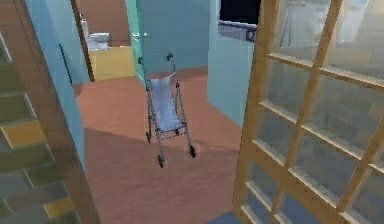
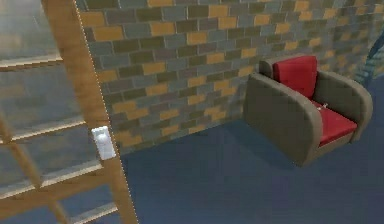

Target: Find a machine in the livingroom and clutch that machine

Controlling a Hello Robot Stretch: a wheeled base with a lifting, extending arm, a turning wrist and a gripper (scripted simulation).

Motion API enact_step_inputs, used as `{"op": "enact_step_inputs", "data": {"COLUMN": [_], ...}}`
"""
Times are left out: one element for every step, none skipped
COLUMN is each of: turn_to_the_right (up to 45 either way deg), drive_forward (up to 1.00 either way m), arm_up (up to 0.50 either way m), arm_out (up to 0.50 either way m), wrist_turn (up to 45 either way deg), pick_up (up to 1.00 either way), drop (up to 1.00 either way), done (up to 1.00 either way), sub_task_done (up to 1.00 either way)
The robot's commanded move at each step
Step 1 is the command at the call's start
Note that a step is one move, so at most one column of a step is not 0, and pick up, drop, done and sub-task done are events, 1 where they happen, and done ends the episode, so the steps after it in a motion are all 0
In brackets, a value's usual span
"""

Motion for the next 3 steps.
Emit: {"op": "enact_step_inputs", "data": {"turn_to_the_right": [-18.0,0.0,-9.0], "drive_forward": [0.00,0.70,0.00], "arm_up": [0.00,0.00,0.00], "arm_out": [0.00,0.00,0.00], "wrist_turn": [0.0,0.0,0.0], "pick_up": [0.00,0.00,0.00], "drop": [0.00,0.00,0.00], "done": [0.00,0.00,0.00], "sub_task_done": [0.00,0.00,0.00]}}
